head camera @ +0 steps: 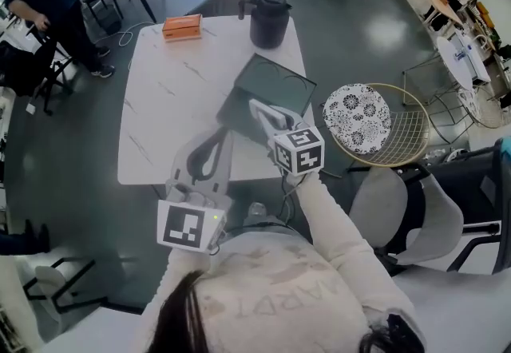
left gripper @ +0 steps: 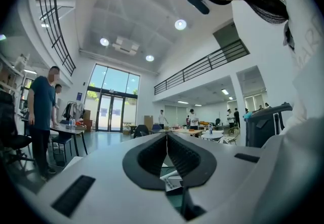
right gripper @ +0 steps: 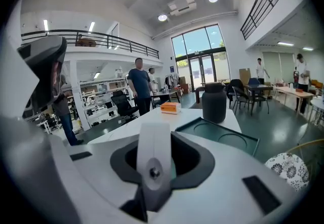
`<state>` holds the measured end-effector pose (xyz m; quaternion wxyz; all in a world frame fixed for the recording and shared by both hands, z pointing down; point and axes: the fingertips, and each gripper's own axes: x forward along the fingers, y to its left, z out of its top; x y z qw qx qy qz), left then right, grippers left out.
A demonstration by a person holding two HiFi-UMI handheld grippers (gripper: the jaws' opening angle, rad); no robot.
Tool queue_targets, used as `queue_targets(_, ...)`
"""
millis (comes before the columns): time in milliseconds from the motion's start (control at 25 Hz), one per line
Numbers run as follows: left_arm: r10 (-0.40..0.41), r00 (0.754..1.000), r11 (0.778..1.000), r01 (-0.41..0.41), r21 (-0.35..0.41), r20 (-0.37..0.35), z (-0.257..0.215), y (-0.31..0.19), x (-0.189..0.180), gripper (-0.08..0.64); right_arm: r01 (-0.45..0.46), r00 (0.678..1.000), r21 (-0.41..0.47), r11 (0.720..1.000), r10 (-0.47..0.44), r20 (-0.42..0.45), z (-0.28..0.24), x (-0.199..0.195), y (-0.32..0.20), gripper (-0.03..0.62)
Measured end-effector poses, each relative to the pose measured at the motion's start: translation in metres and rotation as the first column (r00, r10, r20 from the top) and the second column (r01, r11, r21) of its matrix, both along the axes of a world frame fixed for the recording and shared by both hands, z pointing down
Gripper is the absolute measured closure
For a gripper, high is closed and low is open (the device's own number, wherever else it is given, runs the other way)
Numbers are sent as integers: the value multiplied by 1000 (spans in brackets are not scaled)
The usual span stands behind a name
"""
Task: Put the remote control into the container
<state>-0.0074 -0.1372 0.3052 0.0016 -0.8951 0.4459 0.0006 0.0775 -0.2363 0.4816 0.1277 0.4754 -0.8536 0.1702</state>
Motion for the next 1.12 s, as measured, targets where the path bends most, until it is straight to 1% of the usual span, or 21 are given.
queue_targets(280,-55,998,999,55,0,-3,1,-14,13,546,48,999,-74,996,-49,-4,27,8,-16,509)
queue_targets(640,-82,997,996,82,-19,15,5,-27,12,546,84,994,-164,983,-93,-48,55,1,-30,509)
queue_targets(920,-82,996,996,83,-33,30,5,-34,8,546,102,988,-258,961,-128,-86,79,-9,-37,509)
queue_targets(1120,-82,996,996,84,-39,35,6,-41,1,546,104,984,-304,947,-142,-106,91,-15,-44,509)
